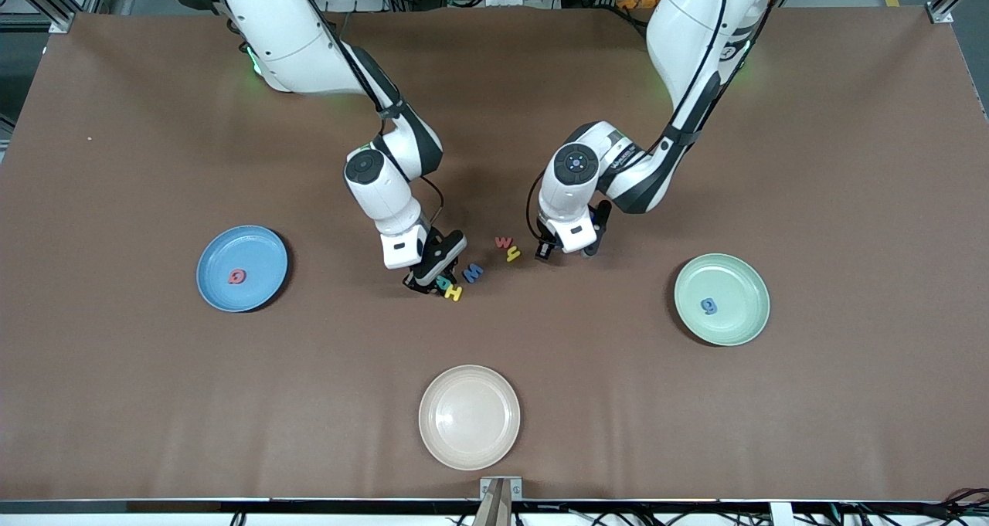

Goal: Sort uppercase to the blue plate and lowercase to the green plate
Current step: 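Grasp teal R with the right gripper while the left gripper grasps blue m, then carry R to blue plate while the left gripper drops m on green plate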

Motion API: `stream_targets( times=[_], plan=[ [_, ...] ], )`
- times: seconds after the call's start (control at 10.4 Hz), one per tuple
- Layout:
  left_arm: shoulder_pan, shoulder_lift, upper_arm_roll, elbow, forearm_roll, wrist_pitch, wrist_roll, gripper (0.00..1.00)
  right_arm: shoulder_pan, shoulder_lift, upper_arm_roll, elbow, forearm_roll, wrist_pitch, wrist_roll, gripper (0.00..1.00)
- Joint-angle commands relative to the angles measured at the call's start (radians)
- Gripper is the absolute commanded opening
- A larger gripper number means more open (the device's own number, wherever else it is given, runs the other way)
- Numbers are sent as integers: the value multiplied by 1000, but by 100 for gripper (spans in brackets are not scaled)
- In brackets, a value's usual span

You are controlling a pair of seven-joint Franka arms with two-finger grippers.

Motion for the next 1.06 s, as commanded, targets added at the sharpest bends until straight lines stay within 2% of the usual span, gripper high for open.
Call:
stream_targets(
  times=[0.0, 0.29, 0.96],
  plan=[
    [3, 3, 7, -12, 3, 5, 2, 0, 8, 12, -3, 16, 7, 12, -5, 28],
    [77, -47, 10, -9, 99, -42, 60, 0, 9, 12, -3, 16, 5, 12, -6, 21],
    [313, -135, 9, 5, 107, -101, 389, 0, 9, 10, -3, 20, 5, 8, -5, 5]
  ],
)
